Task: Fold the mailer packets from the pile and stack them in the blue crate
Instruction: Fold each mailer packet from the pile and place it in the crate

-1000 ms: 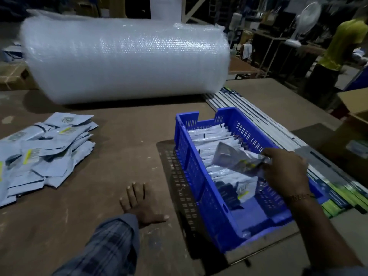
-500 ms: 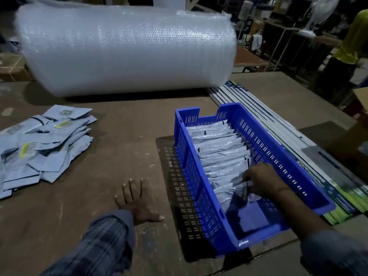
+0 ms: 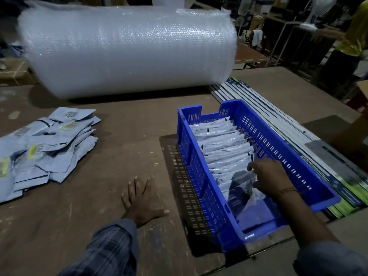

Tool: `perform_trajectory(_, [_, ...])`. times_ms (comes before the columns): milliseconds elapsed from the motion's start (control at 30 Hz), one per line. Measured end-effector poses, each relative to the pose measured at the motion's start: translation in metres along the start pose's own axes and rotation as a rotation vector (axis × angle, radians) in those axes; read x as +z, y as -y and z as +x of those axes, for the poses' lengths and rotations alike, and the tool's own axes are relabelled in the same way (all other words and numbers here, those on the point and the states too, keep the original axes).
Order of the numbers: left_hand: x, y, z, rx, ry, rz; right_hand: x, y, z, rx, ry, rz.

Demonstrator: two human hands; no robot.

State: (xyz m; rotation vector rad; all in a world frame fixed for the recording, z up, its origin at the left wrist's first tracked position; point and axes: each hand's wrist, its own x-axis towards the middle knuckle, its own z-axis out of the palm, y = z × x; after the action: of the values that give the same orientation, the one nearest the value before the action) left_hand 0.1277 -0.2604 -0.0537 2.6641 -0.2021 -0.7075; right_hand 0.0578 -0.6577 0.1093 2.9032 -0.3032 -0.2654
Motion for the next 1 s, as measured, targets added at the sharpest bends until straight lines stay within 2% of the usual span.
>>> perform_trajectory(167, [0.022, 0.079, -0.014, 0.136, -0.250, 0.116, -0.033, 0.049, -0.024, -0.005, -0.250, 0.206])
perform_trajectory(267, [0.029, 0.132, -0.043, 0.075, -0.358, 0.157, -0.060, 0.096, -0.033, -0.088, -0.404, 0.301])
perform_trajectory(367, [0.020, 0.169, -0.072, 0.043, -0.453, 0.124, -0.082, 0.141, -0.035, -0.174, -0.478, 0.375])
perform_trajectory(500, [0.003, 0.218, -0.095, 0.002, -0.465, 0.057, -0.096, 0.203, -0.038, -0.263, -0.489, 0.407])
perform_trajectory(667, [-0.019, 0.298, -0.110, 0.103, -0.438, 0.101, -0.095, 0.306, -0.053, -0.332, -0.457, 0.478])
perform_trajectory(833, [-0.048, 0.357, -0.139, 0.072, -0.545, 0.047, -0.081, 0.418, -0.065, -0.418, -0.385, 0.521])
perform_trajectory(1000, [-0.063, 0.430, -0.154, 0.170, -0.604, 0.031, -0.058, 0.525, -0.078, -0.501, -0.268, 0.625])
